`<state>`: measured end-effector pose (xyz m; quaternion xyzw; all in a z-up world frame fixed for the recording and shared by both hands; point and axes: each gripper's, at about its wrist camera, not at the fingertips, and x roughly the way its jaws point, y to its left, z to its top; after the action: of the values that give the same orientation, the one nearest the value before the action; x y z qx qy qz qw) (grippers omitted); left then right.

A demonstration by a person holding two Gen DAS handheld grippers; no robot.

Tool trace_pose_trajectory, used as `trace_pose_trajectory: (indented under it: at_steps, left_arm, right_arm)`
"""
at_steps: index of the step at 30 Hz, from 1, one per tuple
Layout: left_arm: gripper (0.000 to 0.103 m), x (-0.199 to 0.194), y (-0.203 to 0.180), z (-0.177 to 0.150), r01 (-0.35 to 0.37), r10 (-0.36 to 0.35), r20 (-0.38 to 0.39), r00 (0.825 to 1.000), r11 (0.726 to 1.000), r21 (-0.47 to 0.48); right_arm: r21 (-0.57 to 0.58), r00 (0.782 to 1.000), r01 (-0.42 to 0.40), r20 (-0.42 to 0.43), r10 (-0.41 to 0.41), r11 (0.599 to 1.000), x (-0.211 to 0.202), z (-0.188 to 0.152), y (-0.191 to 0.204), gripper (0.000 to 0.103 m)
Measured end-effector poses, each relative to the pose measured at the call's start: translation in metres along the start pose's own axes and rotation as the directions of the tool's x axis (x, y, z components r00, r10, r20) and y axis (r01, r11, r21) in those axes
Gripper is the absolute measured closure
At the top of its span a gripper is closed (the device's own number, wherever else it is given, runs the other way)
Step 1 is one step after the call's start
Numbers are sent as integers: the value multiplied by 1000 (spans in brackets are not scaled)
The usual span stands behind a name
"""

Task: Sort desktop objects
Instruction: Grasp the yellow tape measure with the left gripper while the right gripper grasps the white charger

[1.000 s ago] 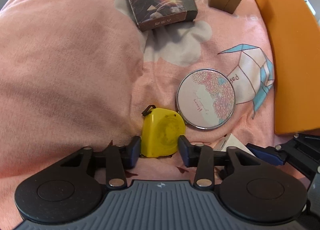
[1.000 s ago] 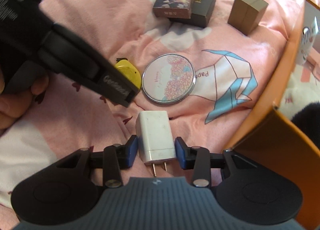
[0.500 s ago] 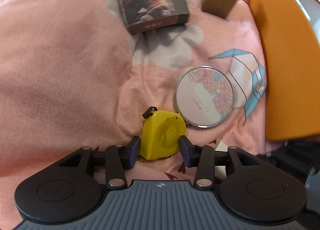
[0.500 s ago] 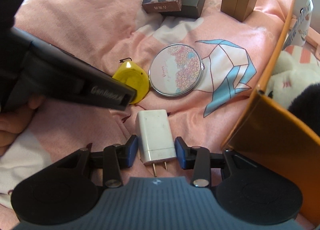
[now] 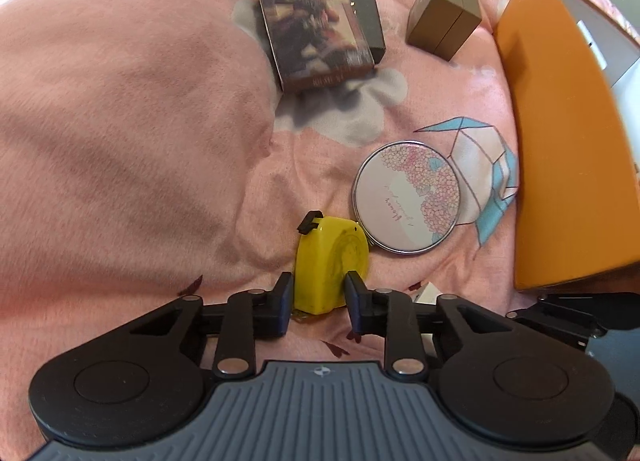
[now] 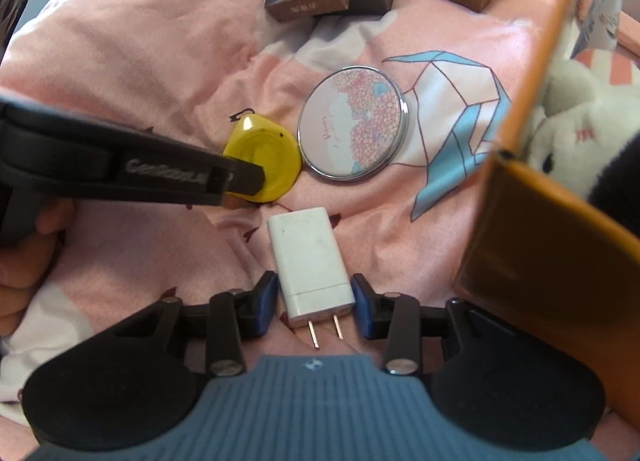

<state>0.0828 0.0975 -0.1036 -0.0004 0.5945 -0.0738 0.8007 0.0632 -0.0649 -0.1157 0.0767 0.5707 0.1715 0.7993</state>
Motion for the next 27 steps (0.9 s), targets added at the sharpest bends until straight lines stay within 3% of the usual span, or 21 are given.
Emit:
trace_pose_trajectory:
  at_steps: [13,18,27]
  left_arm:
    - [79,-13,2,-24,64,-64,68,996,998,9]
    - [79,-7,4,-20,133,-131,82,988,991,-13]
    - [81,-1,0,-23,129,-128,70,989,992,-5]
  right_arm:
    - [127,997,-81,18,80,989,-11,-5,-20,65]
    - [136,996,-92,13,91,986,-8,-3,-22,64]
    - [133,996,-86,24,83,987,-10,-1,-22,63]
